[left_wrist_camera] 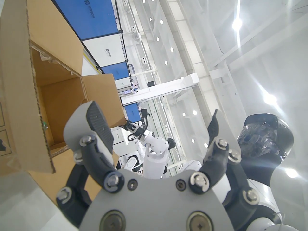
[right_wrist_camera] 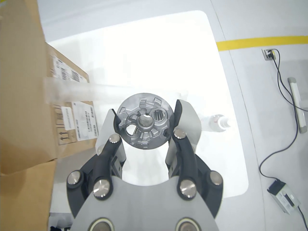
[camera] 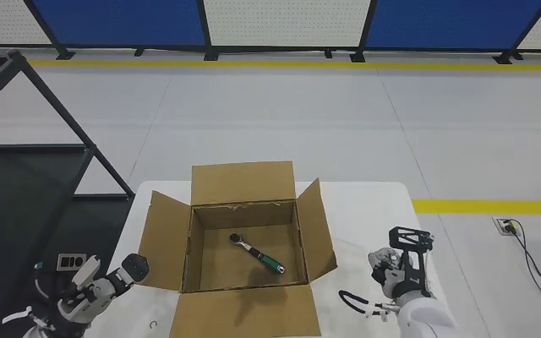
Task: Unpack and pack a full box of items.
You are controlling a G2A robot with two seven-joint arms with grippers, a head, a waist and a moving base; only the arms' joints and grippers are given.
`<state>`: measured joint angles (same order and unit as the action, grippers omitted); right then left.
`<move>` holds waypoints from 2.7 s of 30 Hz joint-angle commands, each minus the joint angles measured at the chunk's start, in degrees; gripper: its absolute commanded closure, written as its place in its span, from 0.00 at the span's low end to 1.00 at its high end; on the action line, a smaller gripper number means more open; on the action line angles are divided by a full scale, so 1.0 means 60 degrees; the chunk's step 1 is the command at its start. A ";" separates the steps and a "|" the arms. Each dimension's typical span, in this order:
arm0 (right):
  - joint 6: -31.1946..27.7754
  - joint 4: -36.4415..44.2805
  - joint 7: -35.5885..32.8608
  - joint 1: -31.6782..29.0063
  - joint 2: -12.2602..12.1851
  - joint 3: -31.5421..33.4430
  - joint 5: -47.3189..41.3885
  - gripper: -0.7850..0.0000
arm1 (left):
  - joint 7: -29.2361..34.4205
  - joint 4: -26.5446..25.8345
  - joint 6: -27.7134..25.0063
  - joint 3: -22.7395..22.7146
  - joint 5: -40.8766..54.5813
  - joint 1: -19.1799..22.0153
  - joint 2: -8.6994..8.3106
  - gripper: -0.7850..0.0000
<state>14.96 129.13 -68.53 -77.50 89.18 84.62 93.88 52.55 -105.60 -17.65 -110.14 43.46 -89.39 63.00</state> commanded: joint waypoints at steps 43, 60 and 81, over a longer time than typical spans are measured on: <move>-0.0281 -0.3859 0.0101 0.0678 -0.0166 0.0499 -0.0985 0.42 | -0.0274 0.0081 -0.0113 -0.0106 -0.0161 -0.0101 -0.0008 0.00; -0.0202 -0.1447 0.0563 0.0126 -0.0241 0.0874 -0.1772 0.00 | -0.0221 0.0138 -0.0135 -0.0224 0.0035 -0.0049 -0.0017 0.00; -0.1930 0.0919 0.1878 0.0760 -0.0341 -0.0529 -0.3120 0.00 | -0.0734 0.0566 -0.0267 -0.1205 0.0903 -0.0429 0.0016 0.00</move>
<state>3.41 134.64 -57.26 -72.93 87.14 81.43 75.15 48.14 -102.17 -19.25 -117.41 48.89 -91.98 63.10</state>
